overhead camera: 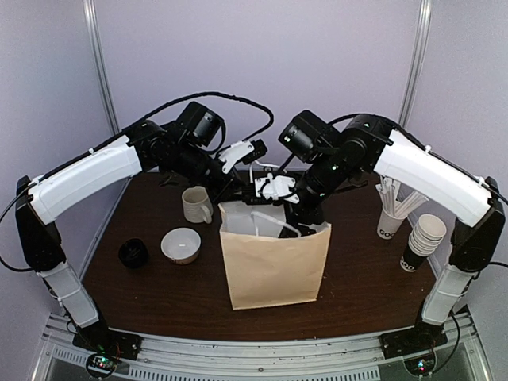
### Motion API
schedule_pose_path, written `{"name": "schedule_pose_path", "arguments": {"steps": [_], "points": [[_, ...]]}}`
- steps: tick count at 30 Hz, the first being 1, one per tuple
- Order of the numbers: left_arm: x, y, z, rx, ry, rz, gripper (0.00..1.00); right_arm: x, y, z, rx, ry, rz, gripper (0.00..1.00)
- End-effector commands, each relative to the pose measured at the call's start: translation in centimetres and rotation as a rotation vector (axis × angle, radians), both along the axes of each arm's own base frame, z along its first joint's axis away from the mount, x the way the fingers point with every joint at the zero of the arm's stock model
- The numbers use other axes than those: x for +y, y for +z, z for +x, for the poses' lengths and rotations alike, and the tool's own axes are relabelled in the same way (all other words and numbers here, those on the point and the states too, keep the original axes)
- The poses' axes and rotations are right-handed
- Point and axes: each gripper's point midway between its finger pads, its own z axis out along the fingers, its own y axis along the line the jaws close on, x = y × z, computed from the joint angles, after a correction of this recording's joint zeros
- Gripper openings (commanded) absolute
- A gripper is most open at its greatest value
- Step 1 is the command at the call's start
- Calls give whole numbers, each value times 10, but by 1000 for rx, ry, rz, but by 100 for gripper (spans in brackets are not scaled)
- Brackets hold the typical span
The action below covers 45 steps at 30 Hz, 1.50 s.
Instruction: Pack the takeout coffee
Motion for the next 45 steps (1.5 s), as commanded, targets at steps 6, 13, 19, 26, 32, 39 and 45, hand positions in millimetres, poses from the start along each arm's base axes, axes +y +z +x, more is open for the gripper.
{"name": "schedule_pose_path", "arguments": {"steps": [6, 13, 19, 26, 32, 39, 45], "points": [[7, 36, 32, -246, 37, 6, 0, -13, 29, 16, -102, -54, 22, 99], [13, 48, 43, -322, 88, 8, 0, -31, 83, -3, -89, 20, 138, 99], [20, 71, 44, -418, 125, -71, 0, -69, 113, 11, -38, -15, 250, 99], [10, 45, 25, -330, 50, -92, 0, -104, 100, 56, -21, -217, 304, 99], [-8, 30, -1, -338, -6, -80, 0, -116, 85, 63, 18, -273, 307, 99], [-16, 30, -45, -377, -52, -57, 5, -122, 74, 66, 35, -295, 293, 99], [-21, 17, -74, -378, -82, -31, 28, -120, 64, 67, 67, -292, 282, 99]]}}
